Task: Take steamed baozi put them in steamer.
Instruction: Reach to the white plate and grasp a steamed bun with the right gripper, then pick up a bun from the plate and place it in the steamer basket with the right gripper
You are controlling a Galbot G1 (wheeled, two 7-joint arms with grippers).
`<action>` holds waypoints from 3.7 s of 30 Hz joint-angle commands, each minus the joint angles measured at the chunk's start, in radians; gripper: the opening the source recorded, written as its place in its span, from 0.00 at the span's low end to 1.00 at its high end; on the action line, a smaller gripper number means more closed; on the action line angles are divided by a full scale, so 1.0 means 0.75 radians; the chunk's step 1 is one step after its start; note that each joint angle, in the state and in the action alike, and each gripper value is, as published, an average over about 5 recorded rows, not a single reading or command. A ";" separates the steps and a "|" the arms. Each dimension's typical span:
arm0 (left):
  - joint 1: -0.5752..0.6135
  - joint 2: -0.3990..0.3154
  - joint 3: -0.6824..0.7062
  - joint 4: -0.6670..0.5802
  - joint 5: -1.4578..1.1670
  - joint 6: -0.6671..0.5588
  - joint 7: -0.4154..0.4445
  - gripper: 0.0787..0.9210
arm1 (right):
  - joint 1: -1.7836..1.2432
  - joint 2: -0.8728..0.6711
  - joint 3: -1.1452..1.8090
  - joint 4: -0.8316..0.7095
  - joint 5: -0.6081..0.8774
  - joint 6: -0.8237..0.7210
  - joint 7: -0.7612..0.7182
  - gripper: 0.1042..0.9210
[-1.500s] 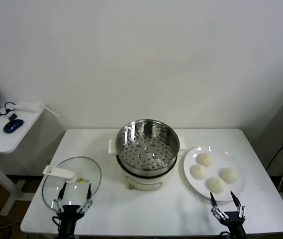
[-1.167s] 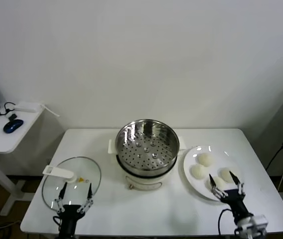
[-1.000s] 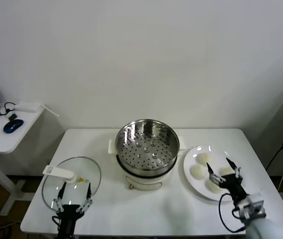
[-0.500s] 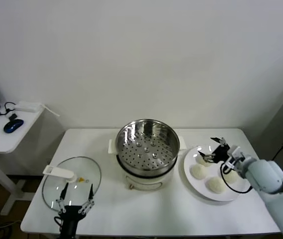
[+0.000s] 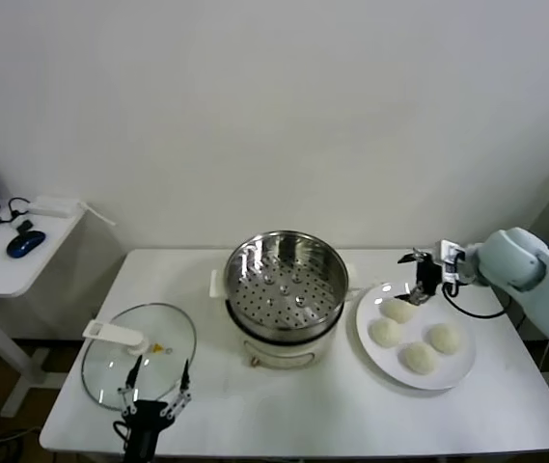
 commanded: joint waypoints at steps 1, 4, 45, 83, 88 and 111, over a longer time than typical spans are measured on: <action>0.004 -0.015 -0.004 0.013 0.007 -0.005 -0.001 0.88 | 0.518 0.133 -0.644 -0.323 -0.010 0.124 -0.174 0.88; 0.003 -0.015 -0.004 0.023 0.008 -0.006 -0.001 0.88 | 0.498 0.194 -0.654 -0.389 -0.003 0.128 -0.172 0.88; -0.025 -0.013 -0.033 0.102 0.028 -0.018 -0.008 0.88 | 0.109 0.538 -0.288 -0.866 -0.247 0.348 -0.155 0.88; -0.015 -0.010 -0.022 0.079 0.036 -0.034 -0.012 0.88 | 1.146 0.591 -1.011 -0.356 0.328 0.627 -0.240 0.72; -0.012 -0.010 -0.022 0.078 0.035 -0.039 -0.014 0.88 | 1.178 0.707 -1.013 -0.332 0.349 0.765 -0.204 0.72; -0.016 -0.017 -0.028 0.091 0.043 -0.051 -0.036 0.88 | 0.802 1.004 -0.959 -0.562 -0.152 1.145 -0.060 0.72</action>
